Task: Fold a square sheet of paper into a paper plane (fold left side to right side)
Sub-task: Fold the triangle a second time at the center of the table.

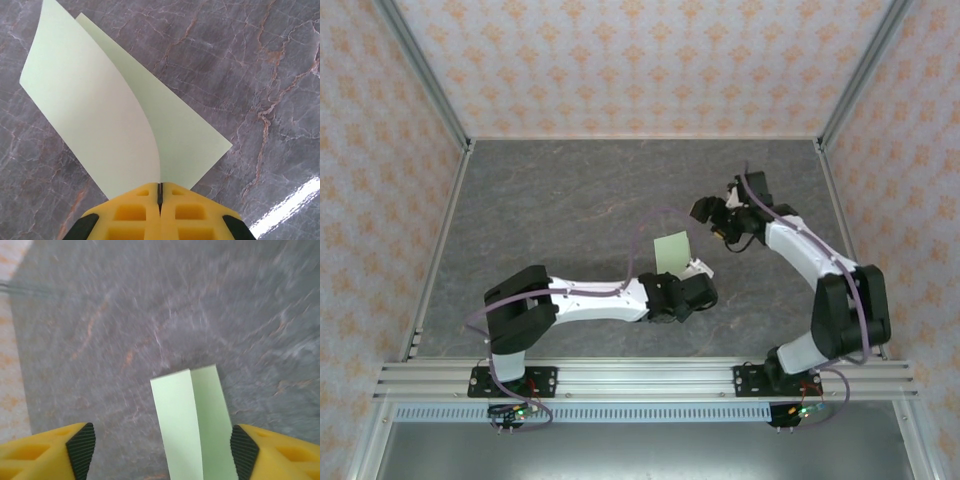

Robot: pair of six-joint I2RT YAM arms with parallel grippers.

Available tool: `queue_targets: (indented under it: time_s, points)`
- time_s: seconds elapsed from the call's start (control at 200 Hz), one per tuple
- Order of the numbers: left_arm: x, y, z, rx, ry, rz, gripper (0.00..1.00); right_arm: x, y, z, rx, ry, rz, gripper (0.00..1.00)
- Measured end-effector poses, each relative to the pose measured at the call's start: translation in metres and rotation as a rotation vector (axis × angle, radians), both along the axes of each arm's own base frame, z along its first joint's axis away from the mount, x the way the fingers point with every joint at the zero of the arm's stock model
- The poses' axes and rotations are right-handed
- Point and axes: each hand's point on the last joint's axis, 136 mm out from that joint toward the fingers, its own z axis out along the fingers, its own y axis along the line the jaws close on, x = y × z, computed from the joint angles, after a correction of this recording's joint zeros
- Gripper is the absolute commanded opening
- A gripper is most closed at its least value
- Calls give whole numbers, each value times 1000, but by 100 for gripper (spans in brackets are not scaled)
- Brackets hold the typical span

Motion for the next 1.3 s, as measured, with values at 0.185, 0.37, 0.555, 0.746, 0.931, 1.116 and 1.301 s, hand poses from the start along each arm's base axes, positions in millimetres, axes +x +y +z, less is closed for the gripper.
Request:
queue_targets:
  time_s: [0.185,0.37,0.555,0.746,0.931,1.116,1.301]
  points:
    - [3,8,-9,-49,63,20,0,-19,-18,28,7,-106,-43,62]
    - [5,15,-4,-153,126,24,0,-68,-22,-30,35,1,-52,39]
    - [9,19,4,-273,190,33,0,-111,-12,-70,82,90,-32,18]
    - [14,23,-1,-319,237,46,0,-127,9,-84,118,110,18,11]
    - [17,28,-3,-337,261,65,0,-136,27,-102,102,165,72,10]
    - [27,35,-3,-342,258,96,0,-145,33,-123,46,227,97,10]
    - [32,40,-9,-333,263,116,0,-145,28,-131,6,243,76,10]
